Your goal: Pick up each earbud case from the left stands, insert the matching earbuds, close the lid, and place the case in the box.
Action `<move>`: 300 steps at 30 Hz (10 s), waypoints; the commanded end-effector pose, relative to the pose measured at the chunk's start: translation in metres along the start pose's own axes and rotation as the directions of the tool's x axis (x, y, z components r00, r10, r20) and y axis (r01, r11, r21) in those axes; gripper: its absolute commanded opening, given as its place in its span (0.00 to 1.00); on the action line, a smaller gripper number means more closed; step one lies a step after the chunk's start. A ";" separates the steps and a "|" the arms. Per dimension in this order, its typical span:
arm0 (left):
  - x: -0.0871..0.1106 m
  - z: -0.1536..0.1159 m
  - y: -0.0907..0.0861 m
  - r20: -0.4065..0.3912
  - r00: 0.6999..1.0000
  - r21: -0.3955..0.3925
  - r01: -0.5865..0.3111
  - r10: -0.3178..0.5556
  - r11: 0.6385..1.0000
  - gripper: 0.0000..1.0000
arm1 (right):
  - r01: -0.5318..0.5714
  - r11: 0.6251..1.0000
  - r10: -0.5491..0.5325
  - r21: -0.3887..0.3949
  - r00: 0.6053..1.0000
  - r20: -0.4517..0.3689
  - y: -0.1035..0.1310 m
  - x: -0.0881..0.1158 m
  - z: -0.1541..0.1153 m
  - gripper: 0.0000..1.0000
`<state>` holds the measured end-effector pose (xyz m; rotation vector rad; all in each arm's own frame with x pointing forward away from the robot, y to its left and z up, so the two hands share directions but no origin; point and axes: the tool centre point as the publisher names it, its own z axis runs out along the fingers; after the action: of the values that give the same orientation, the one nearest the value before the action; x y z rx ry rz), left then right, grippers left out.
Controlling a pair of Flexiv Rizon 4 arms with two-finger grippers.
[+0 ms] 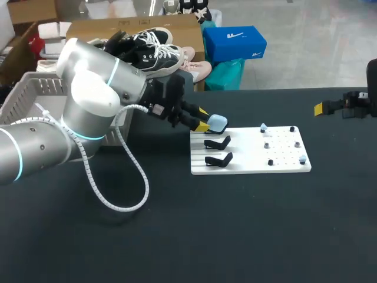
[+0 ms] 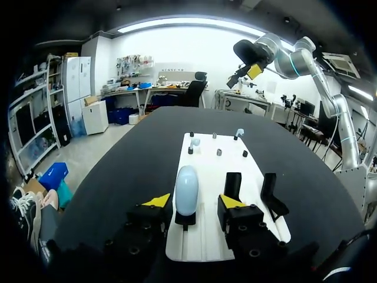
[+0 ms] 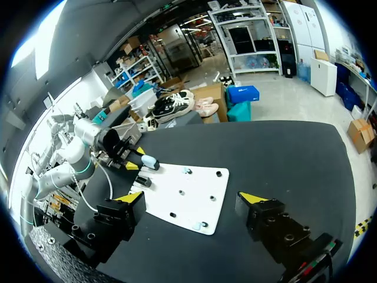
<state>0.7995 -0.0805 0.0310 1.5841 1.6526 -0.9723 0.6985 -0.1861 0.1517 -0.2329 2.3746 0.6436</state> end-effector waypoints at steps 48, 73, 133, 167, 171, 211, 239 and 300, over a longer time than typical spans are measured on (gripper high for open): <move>0.006 0.024 0.009 0.021 1.000 -0.056 0.008 -0.006 0.998 0.00 | 0.001 1.000 -0.001 -0.004 1.000 0.000 -0.001 0.000 0.002 1.00; -0.054 -0.037 -0.098 0.279 0.958 -0.124 -0.027 0.061 0.992 0.00 | 0.001 1.000 -0.001 -0.004 1.000 0.000 -0.001 0.000 0.002 1.00; -0.061 0.011 -0.108 0.371 0.928 0.098 -0.069 0.028 0.993 0.00 | 0.193 0.980 -0.195 -0.040 0.980 -0.042 0.073 0.047 -0.016 1.00; -0.059 0.016 -0.108 0.371 0.926 0.060 -0.097 0.068 0.993 0.00 | 0.338 0.937 -0.349 -0.085 0.914 -0.210 0.160 0.047 0.058 1.00; -0.058 0.018 -0.106 0.366 0.926 0.047 -0.116 0.091 0.992 0.00 | 0.334 0.939 -0.343 -0.076 0.908 -0.239 0.159 0.048 0.061 1.00; -0.059 0.018 -0.102 0.370 0.921 0.026 -0.137 0.118 0.990 0.00 | 0.318 0.948 -0.308 -0.030 0.888 -0.340 0.147 0.037 0.120 1.00; -0.059 0.018 -0.102 0.370 0.921 0.026 -0.137 0.118 0.990 0.00 | 0.295 0.955 -0.271 0.017 0.898 -0.346 0.136 0.029 0.129 1.00; -0.059 0.018 -0.102 0.370 0.921 0.026 -0.137 0.118 0.990 0.00 | 0.417 0.730 -0.085 0.542 0.841 -0.534 0.026 0.083 0.051 0.77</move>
<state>0.7008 -0.1258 0.0803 1.4181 1.2601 -1.1712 0.6497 -0.1428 0.0764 -0.4535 2.7782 -0.4384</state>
